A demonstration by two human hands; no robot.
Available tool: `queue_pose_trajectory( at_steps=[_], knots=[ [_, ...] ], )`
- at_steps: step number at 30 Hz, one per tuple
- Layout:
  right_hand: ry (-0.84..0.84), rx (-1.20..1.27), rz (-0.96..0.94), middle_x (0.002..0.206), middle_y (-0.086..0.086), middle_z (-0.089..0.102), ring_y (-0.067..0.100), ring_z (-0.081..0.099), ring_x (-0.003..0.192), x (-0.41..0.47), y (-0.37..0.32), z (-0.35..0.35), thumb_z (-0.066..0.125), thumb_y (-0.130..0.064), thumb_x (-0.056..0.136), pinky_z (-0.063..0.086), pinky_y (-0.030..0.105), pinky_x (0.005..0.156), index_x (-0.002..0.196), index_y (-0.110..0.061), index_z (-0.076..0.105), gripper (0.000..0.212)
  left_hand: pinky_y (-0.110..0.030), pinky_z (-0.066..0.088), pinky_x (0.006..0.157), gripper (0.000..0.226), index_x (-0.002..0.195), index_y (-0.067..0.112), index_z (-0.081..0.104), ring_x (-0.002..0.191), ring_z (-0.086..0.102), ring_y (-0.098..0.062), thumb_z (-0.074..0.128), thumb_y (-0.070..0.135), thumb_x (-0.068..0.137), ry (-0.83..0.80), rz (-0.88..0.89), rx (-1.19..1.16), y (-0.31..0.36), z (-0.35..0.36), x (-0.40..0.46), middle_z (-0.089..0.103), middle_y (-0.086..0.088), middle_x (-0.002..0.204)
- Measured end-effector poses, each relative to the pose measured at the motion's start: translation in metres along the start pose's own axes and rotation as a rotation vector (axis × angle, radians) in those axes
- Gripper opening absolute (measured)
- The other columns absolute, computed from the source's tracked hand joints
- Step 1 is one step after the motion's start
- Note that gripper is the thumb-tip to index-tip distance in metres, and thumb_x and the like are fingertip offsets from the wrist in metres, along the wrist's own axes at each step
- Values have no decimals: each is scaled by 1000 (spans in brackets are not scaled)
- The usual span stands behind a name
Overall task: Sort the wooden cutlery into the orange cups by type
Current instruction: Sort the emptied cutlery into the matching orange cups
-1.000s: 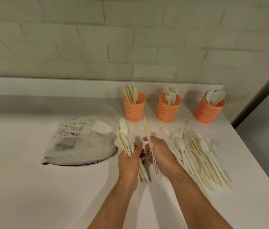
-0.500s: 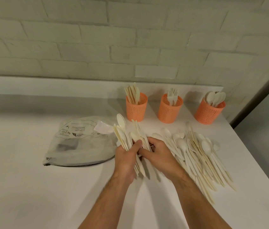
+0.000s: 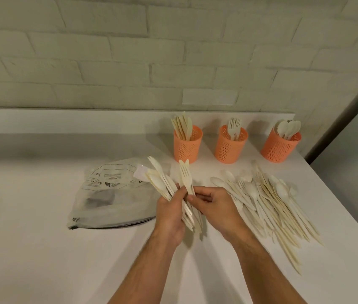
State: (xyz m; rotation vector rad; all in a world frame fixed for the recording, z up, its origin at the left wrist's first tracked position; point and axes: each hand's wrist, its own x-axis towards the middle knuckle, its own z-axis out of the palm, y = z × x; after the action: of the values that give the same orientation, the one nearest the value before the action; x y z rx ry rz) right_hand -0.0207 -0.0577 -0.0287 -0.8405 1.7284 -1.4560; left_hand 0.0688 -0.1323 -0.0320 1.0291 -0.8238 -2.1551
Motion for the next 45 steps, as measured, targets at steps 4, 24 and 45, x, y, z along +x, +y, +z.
queue_pose_trajectory(
  at_steps=[4, 24, 45],
  knots=[
    [-20, 83, 75, 103, 7, 78, 22, 74, 100, -1, -1, 6, 66, -10, 95, 53, 43, 100, 112, -14, 76, 21, -28, 59, 61, 27, 117, -4, 66, 81, 74, -22, 56, 7, 95, -116, -96, -78, 11, -10, -2, 72, -20, 101],
    [105, -452, -77, 67, -13, 66, 1, 60, 58, 19, 18, 4, 62, -33, 96, 48, 20, 53, 89, -19, 66, 16, -47, 61, 78, 10, 89, 11, 75, 78, 74, -27, 67, 16, 90, 76, 196, 426, 1, -4, 11, 76, -9, 79],
    [132, 49, -160, 56, 16, 50, 16, 50, 53, 75, 27, 1, 72, -22, 91, 48, 31, 59, 70, 5, 52, 40, -32, 54, 75, 33, 112, 7, 61, 76, 66, -21, 68, 31, 89, 287, 573, 522, -40, -10, 16, 67, 2, 80]
  ],
)
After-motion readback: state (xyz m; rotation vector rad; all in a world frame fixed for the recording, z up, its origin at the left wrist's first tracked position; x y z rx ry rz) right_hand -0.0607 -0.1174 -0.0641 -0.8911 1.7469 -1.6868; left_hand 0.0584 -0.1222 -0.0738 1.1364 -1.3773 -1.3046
